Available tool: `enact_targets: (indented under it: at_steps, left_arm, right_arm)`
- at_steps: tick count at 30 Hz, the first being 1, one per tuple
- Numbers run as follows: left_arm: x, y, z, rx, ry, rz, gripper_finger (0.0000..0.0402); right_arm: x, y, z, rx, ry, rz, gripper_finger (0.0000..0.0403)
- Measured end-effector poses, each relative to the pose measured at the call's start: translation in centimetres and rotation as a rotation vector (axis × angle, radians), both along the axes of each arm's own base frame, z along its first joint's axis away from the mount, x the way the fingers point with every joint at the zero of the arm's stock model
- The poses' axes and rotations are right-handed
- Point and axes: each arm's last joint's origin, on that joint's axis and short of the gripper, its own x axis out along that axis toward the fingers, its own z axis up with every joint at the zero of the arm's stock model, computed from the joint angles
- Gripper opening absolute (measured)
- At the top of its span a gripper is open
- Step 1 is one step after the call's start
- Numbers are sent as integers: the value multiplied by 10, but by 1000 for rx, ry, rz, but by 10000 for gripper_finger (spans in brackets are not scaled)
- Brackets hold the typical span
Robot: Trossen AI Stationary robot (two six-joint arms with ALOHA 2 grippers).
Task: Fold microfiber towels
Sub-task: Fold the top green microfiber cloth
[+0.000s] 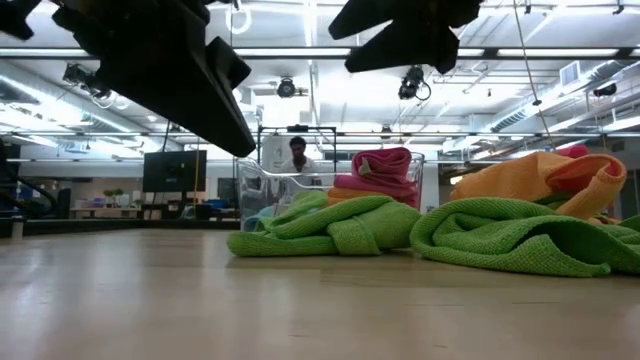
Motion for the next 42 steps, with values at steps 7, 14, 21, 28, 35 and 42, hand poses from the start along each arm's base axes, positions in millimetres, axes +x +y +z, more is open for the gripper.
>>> enact_targets:
  at_steps: [7, 14, 21, 28, 35, 42]
  left_arm:
    - [-5, -7, -1, 2, 20, -39, 8]
    - [-33, -12, 24, 103, 16, -65, 14]
    - [-54, -12, 52, 266, -95, -47, 8]
    - [-86, 6, 27, 302, -151, 27, 5]
    - [-107, 25, 29, 130, -275, 99, 5]
    - [-121, 35, 50, 36, -418, 86, 4]
  right_arm:
    - [0, -1, 1, -90, 3, -1, 241]
    - [17, -29, 9, -305, -13, 10, 241]
    - [28, -49, 23, -344, -81, 76, 241]
    - [24, -36, 24, -262, -119, 96, 241]
    - [22, -28, 24, -214, -132, 111, 241]
    - [22, -27, 23, -147, -135, 122, 241]
